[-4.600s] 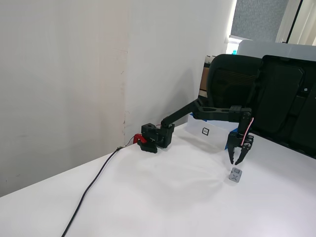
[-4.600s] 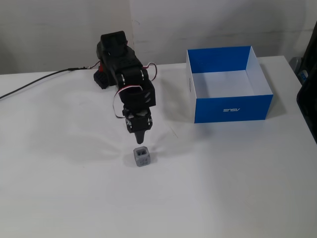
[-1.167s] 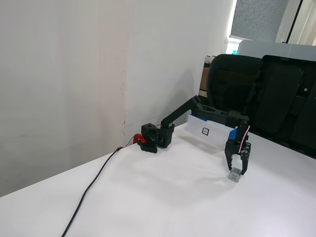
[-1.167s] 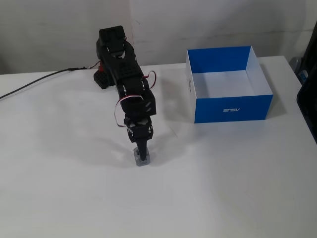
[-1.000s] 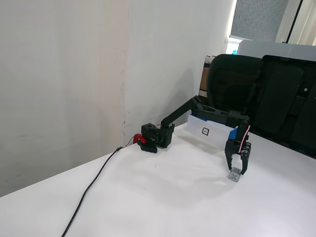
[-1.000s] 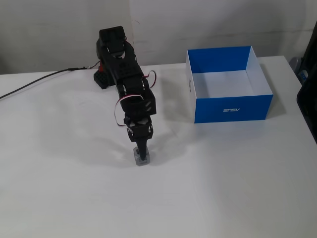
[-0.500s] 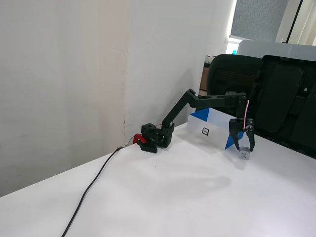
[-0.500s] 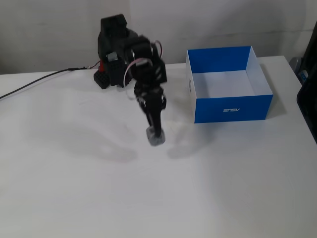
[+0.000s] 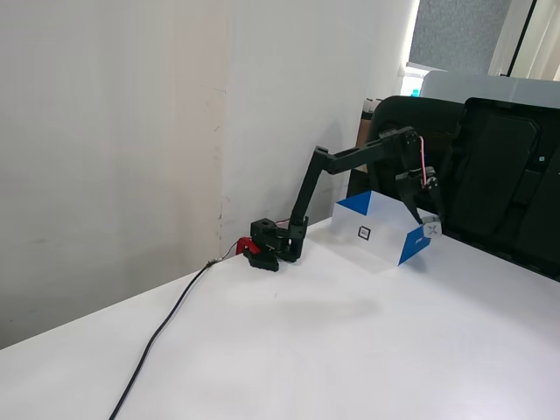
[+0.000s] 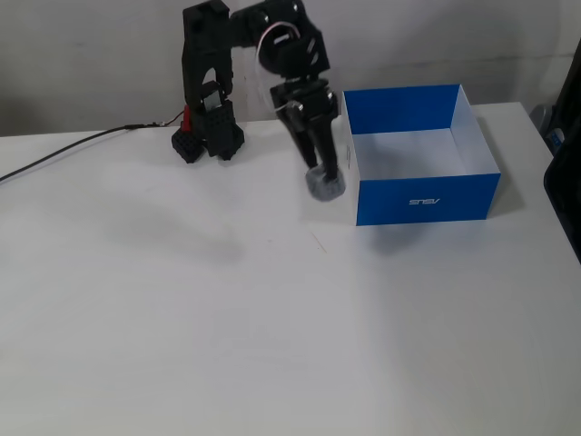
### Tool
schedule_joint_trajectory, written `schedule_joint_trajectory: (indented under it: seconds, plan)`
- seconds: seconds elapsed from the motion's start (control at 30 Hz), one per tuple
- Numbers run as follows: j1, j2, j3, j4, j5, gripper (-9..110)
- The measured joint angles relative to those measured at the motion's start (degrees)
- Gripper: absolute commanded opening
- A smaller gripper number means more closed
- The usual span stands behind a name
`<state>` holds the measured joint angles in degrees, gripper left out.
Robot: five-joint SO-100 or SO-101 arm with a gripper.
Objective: Grasp the gray block and put it in the box.
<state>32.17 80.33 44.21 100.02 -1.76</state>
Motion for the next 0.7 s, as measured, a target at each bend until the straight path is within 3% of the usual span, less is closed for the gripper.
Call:
schedule_joint_trajectory:
  seconds: [0.7]
  plan:
    - [26.98,16.0,18.9,-5.8,-3.16,0]
